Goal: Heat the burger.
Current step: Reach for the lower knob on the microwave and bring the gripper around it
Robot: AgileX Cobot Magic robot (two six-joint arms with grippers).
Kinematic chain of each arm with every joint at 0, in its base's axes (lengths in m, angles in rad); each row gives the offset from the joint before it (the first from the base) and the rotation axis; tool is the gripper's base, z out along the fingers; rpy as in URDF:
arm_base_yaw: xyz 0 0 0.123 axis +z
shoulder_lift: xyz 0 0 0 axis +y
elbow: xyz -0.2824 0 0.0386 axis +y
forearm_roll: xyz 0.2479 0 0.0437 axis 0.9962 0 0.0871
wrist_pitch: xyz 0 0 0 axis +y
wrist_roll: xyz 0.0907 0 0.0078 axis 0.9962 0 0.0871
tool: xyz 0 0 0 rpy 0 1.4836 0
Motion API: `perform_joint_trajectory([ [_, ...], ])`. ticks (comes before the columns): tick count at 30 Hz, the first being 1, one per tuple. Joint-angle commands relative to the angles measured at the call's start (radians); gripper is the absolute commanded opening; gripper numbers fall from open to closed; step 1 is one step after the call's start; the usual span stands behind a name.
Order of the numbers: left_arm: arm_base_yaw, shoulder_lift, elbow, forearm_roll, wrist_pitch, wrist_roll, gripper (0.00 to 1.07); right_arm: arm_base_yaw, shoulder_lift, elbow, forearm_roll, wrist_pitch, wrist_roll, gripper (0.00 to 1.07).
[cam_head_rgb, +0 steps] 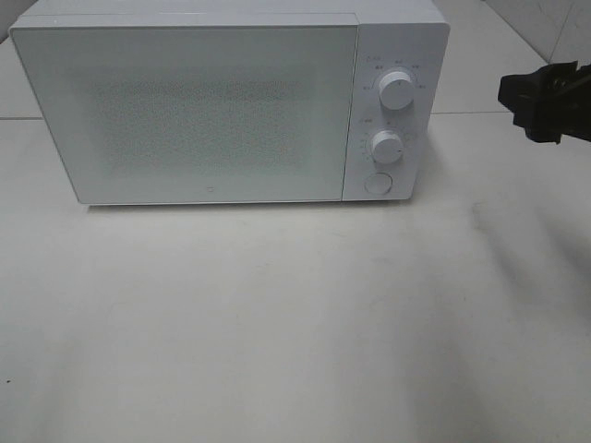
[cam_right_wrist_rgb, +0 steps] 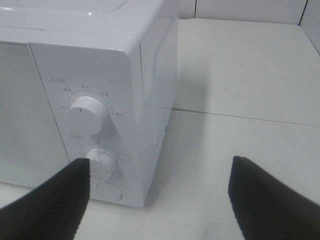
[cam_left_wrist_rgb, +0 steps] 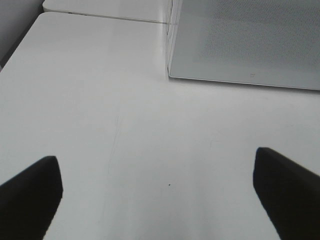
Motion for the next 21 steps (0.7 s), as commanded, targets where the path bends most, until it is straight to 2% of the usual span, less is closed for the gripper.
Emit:
perform_joint_trajectory([
  [1, 0.000, -0.026, 0.003, -0.006, -0.009, -0.006, 0.95, 0.001, 0.044, 0.046, 0.091, -0.183, -0.073, 0.75],
  [2, 0.000, -0.026, 0.003, -0.006, -0.009, -0.006, 0.95, 0.001, 0.065, 0.086, 0.166, -0.265, -0.123, 0.75],
  [5, 0.000, -0.026, 0.003, -0.006, -0.009, -0.006, 0.95, 0.001, 0.074, 0.106, 0.197, -0.305, -0.142, 0.75],
  [7, 0.000, -0.026, 0.003, -0.006, -0.009, -0.006, 0.95, 0.054, 0.096, 0.167, 0.340, -0.436, -0.220, 0.75],
  [8, 0.000, -0.026, 0.003, -0.006, -0.009, -0.006, 0.95, 0.054, 0.096, 0.167, 0.340, -0.436, -0.220, 0.75],
  [10, 0.000, -0.026, 0.003, -0.006, -0.009, -0.006, 0.95, 0.121, 0.113, 0.197, 0.446, -0.505, -0.301, 0.75],
  [12, 0.000, -0.026, 0.003, -0.006, -0.009, -0.006, 0.95, 0.151, 0.123, 0.204, 0.479, -0.530, -0.329, 0.75],
  [13, 0.000, -0.026, 0.003, -0.006, -0.009, -0.006, 0.95, 0.205, 0.145, 0.214, 0.540, -0.575, -0.378, 0.75],
  [14, 0.000, -0.026, 0.003, -0.006, -0.009, -0.006, 0.95, 0.205, 0.145, 0.214, 0.540, -0.575, -0.378, 0.75],
  [16, 0.000, -0.026, 0.003, -0.006, -0.009, -0.006, 0.95, 0.290, 0.187, 0.218, 0.614, -0.640, -0.427, 0.75],
  [17, 0.000, -0.026, 0.003, -0.006, -0.009, -0.006, 0.95, 0.290, 0.187, 0.218, 0.614, -0.640, -0.427, 0.75],
  [19, 0.000, -0.026, 0.003, -0.006, -0.009, -0.006, 0.95, 0.359, 0.231, 0.218, 0.662, -0.709, -0.447, 0.75],
  [21, 0.000, -0.026, 0.003, -0.006, -0.009, -0.006, 0.95, 0.376, 0.248, 0.218, 0.673, -0.730, -0.447, 0.75],
])
